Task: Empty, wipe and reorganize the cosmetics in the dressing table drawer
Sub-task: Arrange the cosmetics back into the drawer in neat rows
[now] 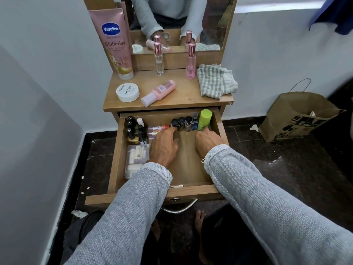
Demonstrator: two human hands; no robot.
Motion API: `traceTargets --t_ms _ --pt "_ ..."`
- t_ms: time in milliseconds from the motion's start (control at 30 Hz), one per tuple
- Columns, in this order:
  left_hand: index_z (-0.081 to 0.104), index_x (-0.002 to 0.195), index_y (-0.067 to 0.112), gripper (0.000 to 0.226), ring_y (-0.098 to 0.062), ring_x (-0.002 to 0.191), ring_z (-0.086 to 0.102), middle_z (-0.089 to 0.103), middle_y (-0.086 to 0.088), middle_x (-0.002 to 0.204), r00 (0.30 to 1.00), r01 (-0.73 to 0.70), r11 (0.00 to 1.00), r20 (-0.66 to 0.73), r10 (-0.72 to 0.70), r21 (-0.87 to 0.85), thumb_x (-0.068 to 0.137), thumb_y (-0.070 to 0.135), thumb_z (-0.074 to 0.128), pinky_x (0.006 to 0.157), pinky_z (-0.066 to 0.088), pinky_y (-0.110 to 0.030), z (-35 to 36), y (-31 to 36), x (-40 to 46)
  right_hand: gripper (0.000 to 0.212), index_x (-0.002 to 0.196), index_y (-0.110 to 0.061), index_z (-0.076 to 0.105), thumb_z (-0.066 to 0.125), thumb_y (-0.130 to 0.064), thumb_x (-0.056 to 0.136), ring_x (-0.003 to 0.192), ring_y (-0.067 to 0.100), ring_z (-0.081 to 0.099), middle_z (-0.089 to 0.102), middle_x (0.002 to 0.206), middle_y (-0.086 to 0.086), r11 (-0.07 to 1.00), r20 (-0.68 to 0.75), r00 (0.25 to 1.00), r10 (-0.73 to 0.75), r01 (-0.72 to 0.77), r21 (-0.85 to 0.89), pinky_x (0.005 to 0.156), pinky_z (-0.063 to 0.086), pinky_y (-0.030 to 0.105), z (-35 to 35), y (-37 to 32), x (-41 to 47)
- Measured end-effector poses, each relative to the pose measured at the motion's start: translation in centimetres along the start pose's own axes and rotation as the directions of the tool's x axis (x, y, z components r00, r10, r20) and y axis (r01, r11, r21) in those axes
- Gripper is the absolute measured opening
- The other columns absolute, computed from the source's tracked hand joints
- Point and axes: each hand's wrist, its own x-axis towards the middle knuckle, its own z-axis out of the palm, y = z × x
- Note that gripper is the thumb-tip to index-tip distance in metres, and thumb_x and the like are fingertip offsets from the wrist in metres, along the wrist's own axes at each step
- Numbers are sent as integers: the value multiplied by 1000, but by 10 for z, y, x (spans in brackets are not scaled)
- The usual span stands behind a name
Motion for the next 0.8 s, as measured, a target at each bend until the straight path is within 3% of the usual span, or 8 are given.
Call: traceTargets --t_ms 333,533,800 --pt "58 131 12 41 -27 111 64 66 -10 123 1000 7 1000 1 -7 3 90 11 63 94 52 -38 -2 3 -2 30 125 -1 54 48 -5 96 112 34 55 48 126 17 998 4 1000 16 -16 -63 92 48 44 0 -2 -2" --pt "59 130 14 40 -27 104 66 68 -11 118 1000 19 1000 -3 -19 -5 91 7 61 91 54 -39 -4 5 -3 28 117 -1 59 47 0 92 103 35 59 54 117 17 994 -22 994 -103 102 -50 87 52 43 6 -9 1" --pt "59 130 14 40 -26 106 65 68 -10 120 999 35 999 -6 -35 -7 92 2 58 91 51 -35 -6 7 -4 38 128 -5 50 47 0 90 113 33 53 46 130 12 981 -45 981 -191 189 -48 90 49 44 11 -20 6"
